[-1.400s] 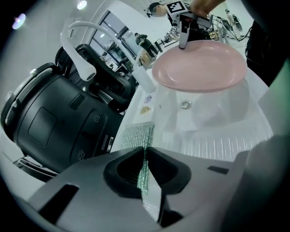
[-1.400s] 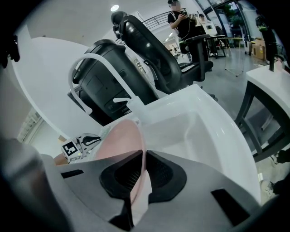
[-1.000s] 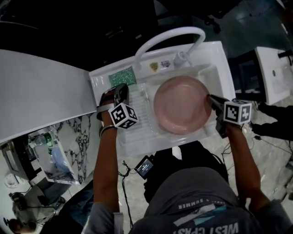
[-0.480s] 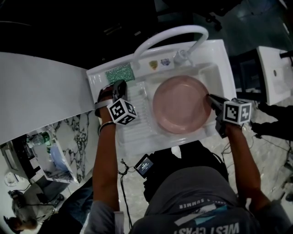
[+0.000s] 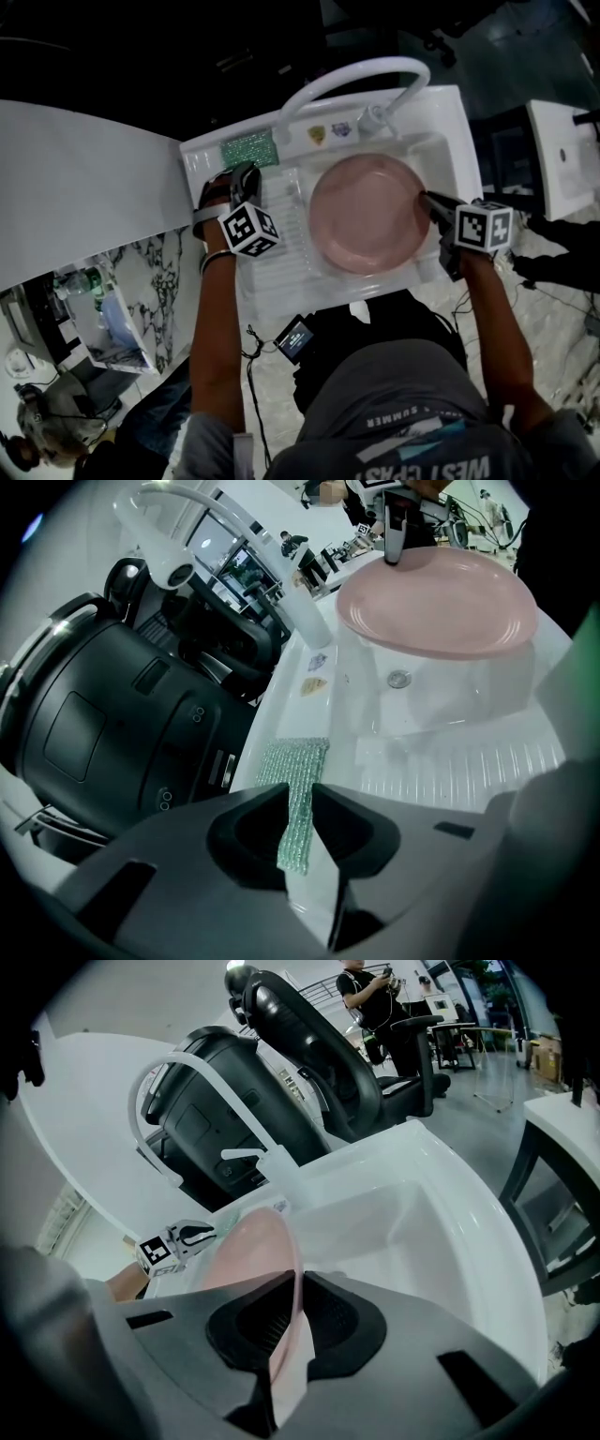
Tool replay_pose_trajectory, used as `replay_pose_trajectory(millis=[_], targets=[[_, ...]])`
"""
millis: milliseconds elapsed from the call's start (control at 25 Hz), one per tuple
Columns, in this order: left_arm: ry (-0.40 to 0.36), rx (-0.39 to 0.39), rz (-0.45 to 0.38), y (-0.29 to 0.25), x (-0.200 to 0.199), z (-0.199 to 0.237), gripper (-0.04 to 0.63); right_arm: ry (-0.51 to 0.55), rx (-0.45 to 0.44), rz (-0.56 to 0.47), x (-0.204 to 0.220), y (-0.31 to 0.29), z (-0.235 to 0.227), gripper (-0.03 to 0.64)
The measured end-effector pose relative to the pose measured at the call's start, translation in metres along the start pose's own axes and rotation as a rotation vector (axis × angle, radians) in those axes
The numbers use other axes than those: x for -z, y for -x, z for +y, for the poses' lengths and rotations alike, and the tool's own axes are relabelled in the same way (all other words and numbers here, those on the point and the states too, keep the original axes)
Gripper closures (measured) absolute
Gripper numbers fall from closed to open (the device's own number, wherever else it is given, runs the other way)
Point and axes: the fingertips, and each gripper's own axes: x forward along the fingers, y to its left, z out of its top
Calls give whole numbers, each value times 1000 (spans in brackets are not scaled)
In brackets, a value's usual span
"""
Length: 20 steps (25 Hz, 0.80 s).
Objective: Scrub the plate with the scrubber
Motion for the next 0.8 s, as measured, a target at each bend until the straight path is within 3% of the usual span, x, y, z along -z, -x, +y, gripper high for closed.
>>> replay_pose_trajectory(millis=[360, 600, 800], targets=[[41, -52, -47, 43, 1, 13, 548, 34, -41, 41, -3, -19, 30, 571], [248, -95, -138, 92, 11, 26, 592, 52, -95, 96, 7, -46, 64, 571], [338, -137, -185, 129, 21, 24, 594, 58, -120, 145, 23, -74, 86, 569]])
